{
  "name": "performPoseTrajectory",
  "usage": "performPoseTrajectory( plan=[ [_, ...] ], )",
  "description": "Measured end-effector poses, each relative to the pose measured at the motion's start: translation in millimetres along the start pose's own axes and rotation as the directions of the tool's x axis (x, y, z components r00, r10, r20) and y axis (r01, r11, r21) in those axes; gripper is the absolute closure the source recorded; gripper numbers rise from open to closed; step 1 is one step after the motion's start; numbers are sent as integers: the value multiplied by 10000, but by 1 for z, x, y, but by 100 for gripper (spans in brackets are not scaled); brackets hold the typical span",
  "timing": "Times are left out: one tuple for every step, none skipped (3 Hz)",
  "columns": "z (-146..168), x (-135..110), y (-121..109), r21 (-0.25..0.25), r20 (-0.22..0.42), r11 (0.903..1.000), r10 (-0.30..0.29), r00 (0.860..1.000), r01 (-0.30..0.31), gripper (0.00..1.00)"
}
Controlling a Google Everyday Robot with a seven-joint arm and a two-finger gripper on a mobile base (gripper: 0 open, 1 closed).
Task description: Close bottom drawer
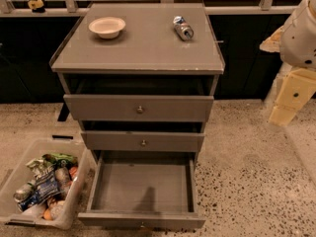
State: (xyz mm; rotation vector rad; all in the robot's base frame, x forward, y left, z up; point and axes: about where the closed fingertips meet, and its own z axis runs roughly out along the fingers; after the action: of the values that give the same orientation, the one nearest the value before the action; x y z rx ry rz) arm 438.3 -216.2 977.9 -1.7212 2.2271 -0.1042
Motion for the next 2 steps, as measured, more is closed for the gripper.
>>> performPoseTrajectory(
  plan=[
    [4,0,3,47,27,10000,-19,10000,19,0],
    [28,-6,26,-49,625,9996,-279,9977,283,0]
  ],
)
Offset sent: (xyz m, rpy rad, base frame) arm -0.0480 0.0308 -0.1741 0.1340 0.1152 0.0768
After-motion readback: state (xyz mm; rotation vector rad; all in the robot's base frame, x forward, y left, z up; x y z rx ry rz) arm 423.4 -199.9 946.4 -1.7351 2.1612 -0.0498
